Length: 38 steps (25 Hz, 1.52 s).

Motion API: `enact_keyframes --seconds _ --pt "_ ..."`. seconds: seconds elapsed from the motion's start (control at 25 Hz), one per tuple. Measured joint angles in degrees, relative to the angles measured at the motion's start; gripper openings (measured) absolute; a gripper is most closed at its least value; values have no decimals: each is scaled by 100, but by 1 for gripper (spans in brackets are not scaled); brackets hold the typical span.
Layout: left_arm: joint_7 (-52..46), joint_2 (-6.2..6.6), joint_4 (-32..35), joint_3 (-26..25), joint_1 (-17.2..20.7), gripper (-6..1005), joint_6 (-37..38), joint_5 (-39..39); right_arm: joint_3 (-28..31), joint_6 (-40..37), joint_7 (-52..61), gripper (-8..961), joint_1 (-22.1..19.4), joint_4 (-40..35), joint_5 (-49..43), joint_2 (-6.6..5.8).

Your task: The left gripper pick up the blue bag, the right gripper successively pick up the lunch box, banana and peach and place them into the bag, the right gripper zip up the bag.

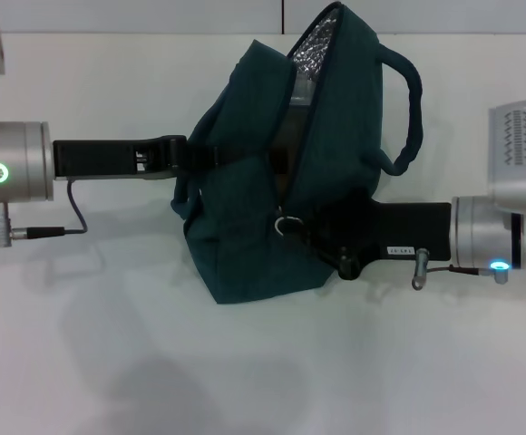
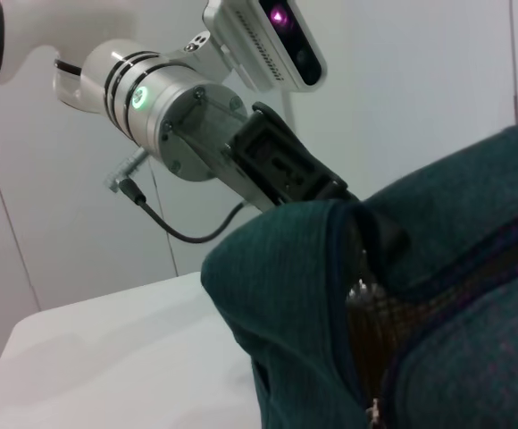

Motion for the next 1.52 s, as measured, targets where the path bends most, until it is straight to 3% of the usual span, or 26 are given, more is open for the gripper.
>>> enact_keyframes --seconds 0.24,0.4,0.84,1.12,1.32,1.52 --pt "3 -5 0 0 14 101 0 -1 287 -89 -46 22 -462 -361 1 -26" --pt "70 -13 0 0 12 101 0 -1 732 -625 -375 23 -809 -628 4 -4" --pt "277 -52 -33 -42 -32 103 1 -44 840 -1505 -1289 22 -827 -640 438 37" --pt "1052 -140 -362 -856 -53 104 -6 -130 795 -1522 -1316 22 -716 -611 459 37" --pt "2337 -188 -553 -1391 300 299 25 -738 806 -1580 -1294 21 -681 -626 464 37" --pt "3540 -208 -1038 -1444 844 504 390 -1156 830 -1859 -1287 21 -605 -658 765 14"
